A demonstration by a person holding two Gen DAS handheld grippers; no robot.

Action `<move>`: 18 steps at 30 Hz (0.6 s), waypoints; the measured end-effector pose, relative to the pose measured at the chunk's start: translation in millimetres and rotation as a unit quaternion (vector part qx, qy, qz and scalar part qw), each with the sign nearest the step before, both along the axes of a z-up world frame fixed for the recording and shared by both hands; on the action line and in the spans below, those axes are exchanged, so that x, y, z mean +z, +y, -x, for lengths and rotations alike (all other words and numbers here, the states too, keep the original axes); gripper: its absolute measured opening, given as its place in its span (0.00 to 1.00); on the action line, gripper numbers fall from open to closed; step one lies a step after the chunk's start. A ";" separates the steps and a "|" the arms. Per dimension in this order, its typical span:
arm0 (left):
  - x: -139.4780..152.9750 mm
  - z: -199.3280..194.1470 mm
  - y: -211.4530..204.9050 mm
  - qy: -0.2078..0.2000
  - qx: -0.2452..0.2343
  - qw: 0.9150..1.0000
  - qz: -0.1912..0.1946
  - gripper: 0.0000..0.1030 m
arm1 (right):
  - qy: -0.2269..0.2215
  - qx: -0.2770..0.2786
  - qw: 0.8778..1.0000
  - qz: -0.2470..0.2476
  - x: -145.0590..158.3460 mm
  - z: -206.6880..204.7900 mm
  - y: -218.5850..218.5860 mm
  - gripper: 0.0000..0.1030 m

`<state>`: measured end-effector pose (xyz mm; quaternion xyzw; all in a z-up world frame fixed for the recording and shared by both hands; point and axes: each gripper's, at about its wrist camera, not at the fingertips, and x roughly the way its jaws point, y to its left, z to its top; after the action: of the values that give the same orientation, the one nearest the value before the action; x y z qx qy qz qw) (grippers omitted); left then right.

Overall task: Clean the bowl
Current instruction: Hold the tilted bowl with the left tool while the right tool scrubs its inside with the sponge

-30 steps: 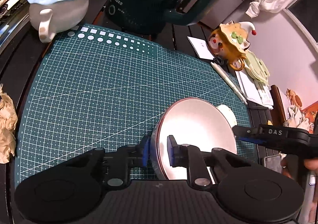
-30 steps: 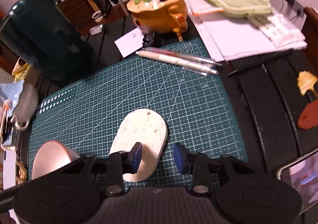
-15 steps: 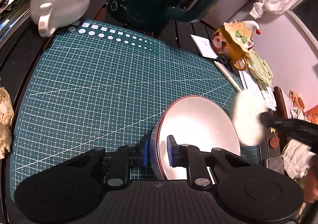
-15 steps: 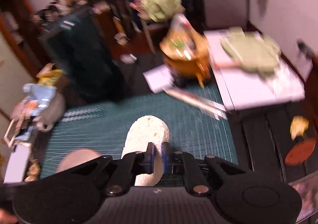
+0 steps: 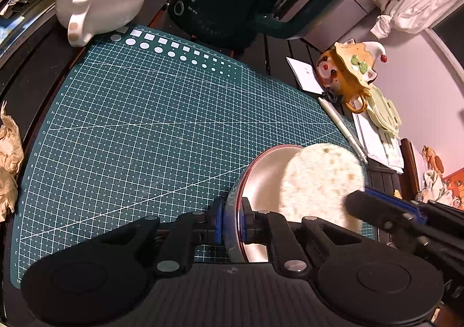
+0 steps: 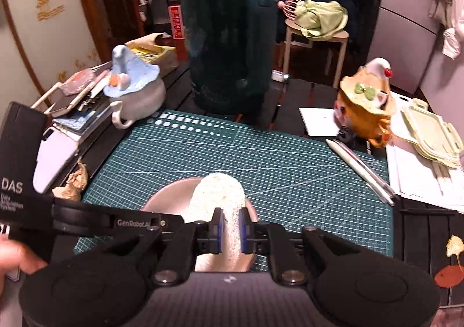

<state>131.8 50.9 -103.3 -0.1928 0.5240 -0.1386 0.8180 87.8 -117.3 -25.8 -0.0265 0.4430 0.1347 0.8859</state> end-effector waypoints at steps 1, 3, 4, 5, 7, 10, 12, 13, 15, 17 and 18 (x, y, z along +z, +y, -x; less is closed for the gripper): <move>0.0 0.0 0.0 0.000 0.000 1.000 0.001 0.10 | 0.000 -0.001 1.000 -0.008 -2.4 -1.4 -2.2 0.19; -0.2 -0.1 0.3 0.001 0.000 1.000 0.004 0.10 | 0.007 -0.001 1.000 -0.015 -5.9 -2.1 -4.4 0.23; -0.1 -0.1 0.2 0.002 0.001 1.000 0.004 0.10 | 0.014 0.001 1.000 -0.016 -9.0 -3.0 -4.3 0.24; -0.2 -0.1 0.3 0.002 0.001 1.000 0.006 0.10 | 0.021 0.003 1.000 -0.017 -12.0 -4.0 -3.8 0.24; -0.2 0.2 0.2 0.003 0.000 1.000 0.008 0.10 | 0.023 0.007 1.000 -0.013 -16.5 -5.5 -0.2 0.27; -0.3 0.7 0.0 0.002 0.000 1.000 0.009 0.10 | 0.026 0.010 1.000 -0.002 -23.6 -7.4 6.1 0.37; -0.6 1.0 0.1 0.002 0.001 1.000 0.010 0.10 | 0.027 0.010 1.000 0.000 -28.2 -9.0 8.0 0.37; -0.6 0.9 -0.1 0.002 0.001 1.000 0.010 0.10 | 0.028 0.011 1.000 0.001 -30.5 -9.8 9.1 0.38; -0.6 0.9 -0.9 0.001 0.000 1.000 0.010 0.10 | 0.029 0.016 0.999 0.005 -35.4 -11.7 11.5 0.38; 0.1 0.8 -1.6 -0.001 0.000 1.000 0.010 0.10 | 0.016 0.026 0.999 0.008 -39.8 -11.9 14.4 0.35; -0.2 0.5 -2.1 0.000 -0.001 1.000 0.007 0.11 | 0.021 0.029 0.999 0.002 -42.0 -12.8 14.2 0.29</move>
<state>131.3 48.8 -103.5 -0.1983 0.5235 -0.1431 0.8162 100.6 -103.1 -67.8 -0.0381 0.4605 0.1605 0.8722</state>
